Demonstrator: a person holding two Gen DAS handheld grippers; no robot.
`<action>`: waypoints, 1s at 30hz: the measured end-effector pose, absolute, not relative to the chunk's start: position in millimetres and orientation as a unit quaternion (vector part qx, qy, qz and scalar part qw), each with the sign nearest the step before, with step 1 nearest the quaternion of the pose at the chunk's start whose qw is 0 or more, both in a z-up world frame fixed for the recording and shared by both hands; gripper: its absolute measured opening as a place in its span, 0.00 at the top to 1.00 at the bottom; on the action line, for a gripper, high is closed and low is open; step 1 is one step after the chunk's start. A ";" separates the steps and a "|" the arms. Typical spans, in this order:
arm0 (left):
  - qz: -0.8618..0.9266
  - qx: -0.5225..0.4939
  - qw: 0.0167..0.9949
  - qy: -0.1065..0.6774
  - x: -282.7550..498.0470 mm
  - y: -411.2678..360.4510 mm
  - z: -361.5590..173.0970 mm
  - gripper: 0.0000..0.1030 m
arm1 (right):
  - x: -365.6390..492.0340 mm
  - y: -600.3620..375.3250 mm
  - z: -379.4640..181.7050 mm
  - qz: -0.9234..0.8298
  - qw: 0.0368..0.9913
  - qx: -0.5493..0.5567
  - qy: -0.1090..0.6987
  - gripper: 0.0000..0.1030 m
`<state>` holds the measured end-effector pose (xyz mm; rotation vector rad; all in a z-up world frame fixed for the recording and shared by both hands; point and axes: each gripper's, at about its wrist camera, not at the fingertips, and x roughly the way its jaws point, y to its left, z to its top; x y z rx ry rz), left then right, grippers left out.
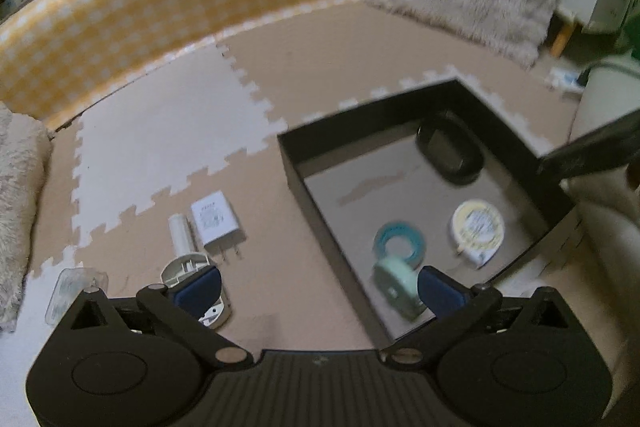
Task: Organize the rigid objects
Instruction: 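Move the left gripper back to the UV gel polish box and grasp it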
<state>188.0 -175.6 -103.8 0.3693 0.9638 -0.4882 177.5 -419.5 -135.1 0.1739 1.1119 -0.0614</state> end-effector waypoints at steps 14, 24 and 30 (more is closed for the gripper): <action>-0.252 0.162 0.827 0.476 188.0 -196.1 -121.4 0.00 | 177.1 -419.0 -135.0 -0.029 0.845 0.080 0.527 0.96; -0.245 0.127 0.846 0.457 178.3 -162.8 -94.2 0.00 | 177.4 -418.0 -134.7 -0.030 0.845 0.077 0.528 0.96; -0.225 0.103 0.861 0.444 175.6 -133.8 -83.7 0.00 | 177.4 -417.9 -134.6 -0.030 0.845 0.077 0.528 0.96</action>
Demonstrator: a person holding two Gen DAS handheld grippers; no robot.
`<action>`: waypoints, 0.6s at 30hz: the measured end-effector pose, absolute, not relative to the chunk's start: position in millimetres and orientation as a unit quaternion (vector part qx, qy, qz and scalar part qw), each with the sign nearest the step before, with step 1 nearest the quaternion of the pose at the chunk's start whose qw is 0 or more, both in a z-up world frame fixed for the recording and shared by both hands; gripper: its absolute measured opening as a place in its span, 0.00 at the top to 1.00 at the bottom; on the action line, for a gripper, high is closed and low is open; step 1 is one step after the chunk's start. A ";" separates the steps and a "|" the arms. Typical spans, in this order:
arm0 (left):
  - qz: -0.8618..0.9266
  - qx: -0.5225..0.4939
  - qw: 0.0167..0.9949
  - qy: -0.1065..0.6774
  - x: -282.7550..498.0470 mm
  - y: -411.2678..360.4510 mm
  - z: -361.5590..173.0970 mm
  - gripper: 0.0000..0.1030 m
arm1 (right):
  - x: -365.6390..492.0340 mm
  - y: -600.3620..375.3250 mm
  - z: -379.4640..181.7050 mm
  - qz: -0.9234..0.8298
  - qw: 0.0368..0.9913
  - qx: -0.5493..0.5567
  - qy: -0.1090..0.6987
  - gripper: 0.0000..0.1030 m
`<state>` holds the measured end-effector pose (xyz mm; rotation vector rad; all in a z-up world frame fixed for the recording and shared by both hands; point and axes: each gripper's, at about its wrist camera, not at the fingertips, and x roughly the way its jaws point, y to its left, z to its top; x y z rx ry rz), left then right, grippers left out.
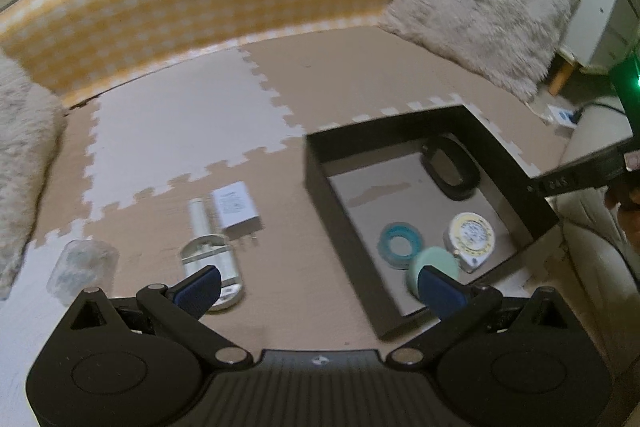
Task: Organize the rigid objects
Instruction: 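Move the left gripper back to the UV gel polish box and grasp it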
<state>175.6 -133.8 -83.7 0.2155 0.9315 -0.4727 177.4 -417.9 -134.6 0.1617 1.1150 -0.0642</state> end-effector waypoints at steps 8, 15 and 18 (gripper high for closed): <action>-0.180 0.055 0.879 0.438 185.5 -82.7 -91.7 0.00 | 177.9 -417.4 -134.1 -0.030 0.845 0.073 0.529 0.96; -0.114 0.036 0.890 0.440 196.7 -41.1 -118.0 0.00 | 178.2 -416.0 -134.3 -0.031 0.845 0.068 0.529 0.96; -0.102 0.042 0.898 0.427 199.4 -25.9 -129.5 0.02 | 178.4 -415.0 -134.3 -0.031 0.845 0.066 0.529 0.96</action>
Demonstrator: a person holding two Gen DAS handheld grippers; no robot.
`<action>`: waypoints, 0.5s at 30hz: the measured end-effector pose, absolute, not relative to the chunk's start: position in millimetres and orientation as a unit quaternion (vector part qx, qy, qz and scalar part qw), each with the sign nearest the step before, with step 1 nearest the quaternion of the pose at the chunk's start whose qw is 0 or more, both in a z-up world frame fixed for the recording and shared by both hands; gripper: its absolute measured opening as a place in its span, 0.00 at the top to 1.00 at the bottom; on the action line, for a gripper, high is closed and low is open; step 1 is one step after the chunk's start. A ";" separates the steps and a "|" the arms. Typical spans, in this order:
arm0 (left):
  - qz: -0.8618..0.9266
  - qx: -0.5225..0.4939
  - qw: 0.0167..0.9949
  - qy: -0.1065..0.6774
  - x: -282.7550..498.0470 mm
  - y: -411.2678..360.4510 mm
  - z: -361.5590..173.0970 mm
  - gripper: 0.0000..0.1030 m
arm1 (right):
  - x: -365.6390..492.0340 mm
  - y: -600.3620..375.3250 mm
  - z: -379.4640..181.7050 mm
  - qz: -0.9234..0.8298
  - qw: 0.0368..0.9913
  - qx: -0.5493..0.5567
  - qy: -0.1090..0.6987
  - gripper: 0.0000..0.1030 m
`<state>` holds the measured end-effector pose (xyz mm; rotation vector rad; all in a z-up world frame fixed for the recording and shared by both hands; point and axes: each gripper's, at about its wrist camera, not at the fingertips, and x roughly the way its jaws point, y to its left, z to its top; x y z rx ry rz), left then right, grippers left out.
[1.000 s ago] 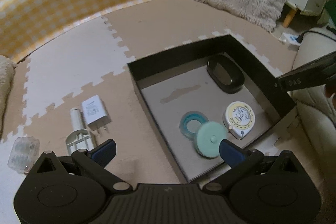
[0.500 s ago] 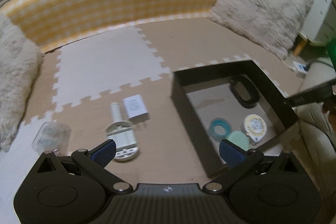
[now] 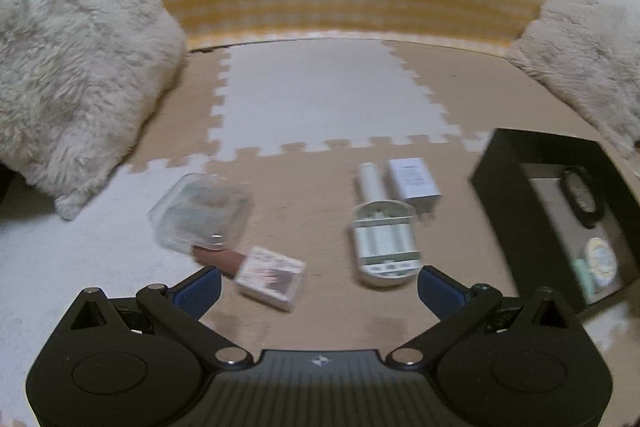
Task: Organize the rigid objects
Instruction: 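Move the left gripper back to the UV gel polish box and grasp it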
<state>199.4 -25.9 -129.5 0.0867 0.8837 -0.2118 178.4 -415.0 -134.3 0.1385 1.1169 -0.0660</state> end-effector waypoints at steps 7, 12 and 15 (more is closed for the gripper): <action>-0.125 0.092 0.898 0.412 205.3 -17.8 -151.5 0.20 | 178.3 -413.7 -134.2 -0.031 0.845 0.062 0.530 0.96; -0.125 0.098 0.896 0.415 209.7 -16.6 -163.3 0.33 | 177.8 -412.4 -134.1 -0.032 0.845 0.057 0.530 0.96; -0.112 0.097 0.899 0.412 212.6 -13.9 -166.2 0.36 | 178.0 -412.1 -134.0 -0.032 0.845 0.056 0.530 0.96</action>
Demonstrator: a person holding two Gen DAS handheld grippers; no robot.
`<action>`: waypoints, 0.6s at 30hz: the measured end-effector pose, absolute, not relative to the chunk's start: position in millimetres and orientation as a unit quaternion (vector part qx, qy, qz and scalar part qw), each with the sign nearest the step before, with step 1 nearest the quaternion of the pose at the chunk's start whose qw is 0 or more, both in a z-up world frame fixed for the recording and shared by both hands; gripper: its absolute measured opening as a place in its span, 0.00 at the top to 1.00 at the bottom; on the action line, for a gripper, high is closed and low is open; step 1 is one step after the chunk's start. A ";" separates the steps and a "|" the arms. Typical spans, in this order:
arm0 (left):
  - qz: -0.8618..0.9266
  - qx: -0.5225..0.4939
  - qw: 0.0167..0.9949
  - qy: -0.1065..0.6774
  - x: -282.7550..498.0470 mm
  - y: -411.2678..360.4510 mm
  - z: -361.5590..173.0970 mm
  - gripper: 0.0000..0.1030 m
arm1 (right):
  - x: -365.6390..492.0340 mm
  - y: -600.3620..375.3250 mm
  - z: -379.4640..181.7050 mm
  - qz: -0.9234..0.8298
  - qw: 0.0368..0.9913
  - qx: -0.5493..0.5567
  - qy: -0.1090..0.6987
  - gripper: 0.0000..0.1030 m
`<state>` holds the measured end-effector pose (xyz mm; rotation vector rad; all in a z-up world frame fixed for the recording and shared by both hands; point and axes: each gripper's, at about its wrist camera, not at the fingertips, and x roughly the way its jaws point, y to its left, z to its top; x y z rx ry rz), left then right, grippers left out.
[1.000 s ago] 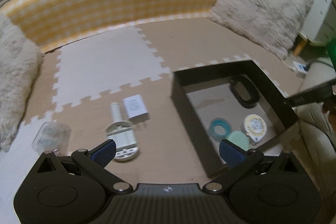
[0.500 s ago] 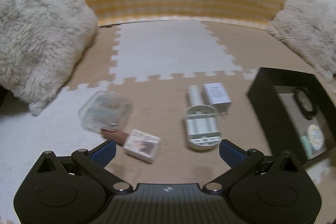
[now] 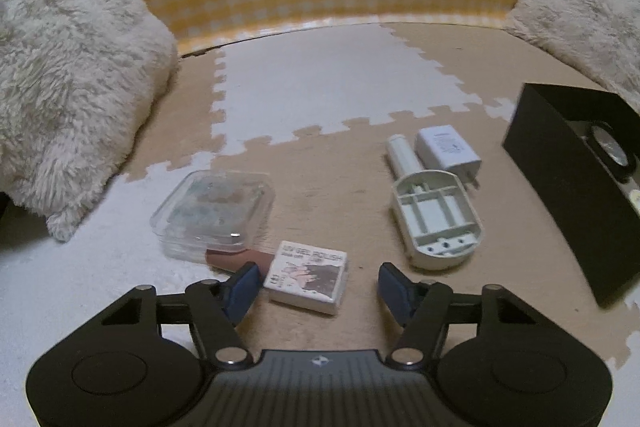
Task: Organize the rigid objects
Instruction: 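Move the left gripper back to the UV gel polish box and grasp it, then carry the gel polish box and brown tube with the left gripper into the box, release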
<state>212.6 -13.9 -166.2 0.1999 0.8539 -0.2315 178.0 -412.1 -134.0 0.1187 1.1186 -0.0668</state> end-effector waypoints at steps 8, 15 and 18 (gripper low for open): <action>-0.105 0.096 0.899 0.415 214.8 -10.5 -166.2 0.53 | 179.0 -411.5 -133.8 -0.032 0.845 0.052 0.531 0.96; -0.088 0.052 0.895 0.433 212.9 -7.9 -162.3 0.53 | 178.9 -411.3 -134.1 -0.032 0.845 0.052 0.531 0.96; -0.080 0.027 0.891 0.446 206.0 -8.1 -159.5 0.53 | 178.9 -411.4 -134.1 -0.032 0.845 0.053 0.531 0.96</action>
